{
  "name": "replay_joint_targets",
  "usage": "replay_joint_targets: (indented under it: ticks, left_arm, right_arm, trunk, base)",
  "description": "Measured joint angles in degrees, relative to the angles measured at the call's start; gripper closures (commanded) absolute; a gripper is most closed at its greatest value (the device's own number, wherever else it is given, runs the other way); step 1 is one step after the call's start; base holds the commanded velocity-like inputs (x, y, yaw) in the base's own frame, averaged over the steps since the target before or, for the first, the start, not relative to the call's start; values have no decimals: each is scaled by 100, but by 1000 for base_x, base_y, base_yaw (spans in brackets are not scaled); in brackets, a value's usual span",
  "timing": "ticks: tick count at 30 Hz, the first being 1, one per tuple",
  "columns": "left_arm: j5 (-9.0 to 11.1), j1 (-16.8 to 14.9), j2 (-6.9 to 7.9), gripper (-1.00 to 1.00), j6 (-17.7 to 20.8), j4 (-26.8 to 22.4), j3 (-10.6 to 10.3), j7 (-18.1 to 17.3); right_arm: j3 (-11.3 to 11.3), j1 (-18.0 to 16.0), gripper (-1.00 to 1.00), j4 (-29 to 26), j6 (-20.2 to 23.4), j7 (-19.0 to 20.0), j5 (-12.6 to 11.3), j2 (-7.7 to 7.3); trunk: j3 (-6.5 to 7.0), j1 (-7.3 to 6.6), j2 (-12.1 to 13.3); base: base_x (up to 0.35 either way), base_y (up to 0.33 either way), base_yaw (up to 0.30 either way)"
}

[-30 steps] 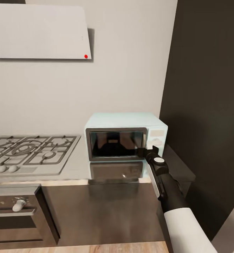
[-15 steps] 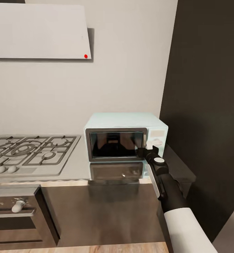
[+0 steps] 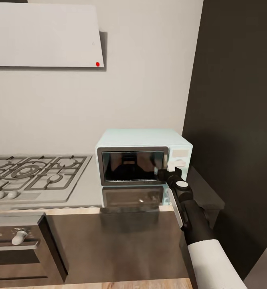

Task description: In the kitchen, take the popcorn bag from the countertop, put it into the microwave, and heat it until the popcorn is cooked so the cooked popcorn ends up inside the bag.

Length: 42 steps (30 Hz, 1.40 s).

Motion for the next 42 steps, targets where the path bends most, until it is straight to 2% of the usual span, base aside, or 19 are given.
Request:
replay_joint_targets:
  ticks: [7,12,15,18,20,21,23,33,42]
  left_arm:
    - [0,0,-1,-100,0,1,0,0]
    - [0,-1,-6,-100,-1,2,-1,0]
    - [0,-1,-7,-100,-1,2,-1,0]
    - [0,-2,-8,-100,-1,2,-2,0]
    - [0,-2,-8,-100,-1,2,-1,0]
    - [0,-1,-8,-100,0,1,-1,0]
    - [0,-1,-8,-100,0,2,-1,0]
    - [0,-1,-5,-100,4,1,-2,0]
    - [0,-2,-8,-100,-1,4,5,0]
  right_arm:
    - [10,-8,100,-1,22,-41,-83,0]
    - [55,-17,100,17,39,-152,-242,10]
    - [57,-68,100,-15,241,-192,-293,20]
    - [60,-84,100,-45,357,-210,-195,22]
    - [60,-83,100,145,464,-219,-108,22]
    - [55,-84,100,145,498,-231,25,20]
    - [57,-84,100,142,526,-228,57,20]
    - [58,-83,100,144,532,-229,55,20]
    - [70,-84,100,189,500,-213,-132,22]
  trunk:
    - [0,0,0]
    - [0,0,0]
    - [0,0,-1]
    - [0,0,1]
    - [1,1,3]
    - [1,1,3]
    - [2,1,3]
    - [2,1,3]
    - [2,4,3]
  base:
    - [0,0,0]
    - [0,0,0]
    - [0,0,0]
    - [0,0,0]
    - [0,0,0]
    - [0,0,0]
    - [0,0,0]
    - [-10,0,0]
    - [-277,0,0]
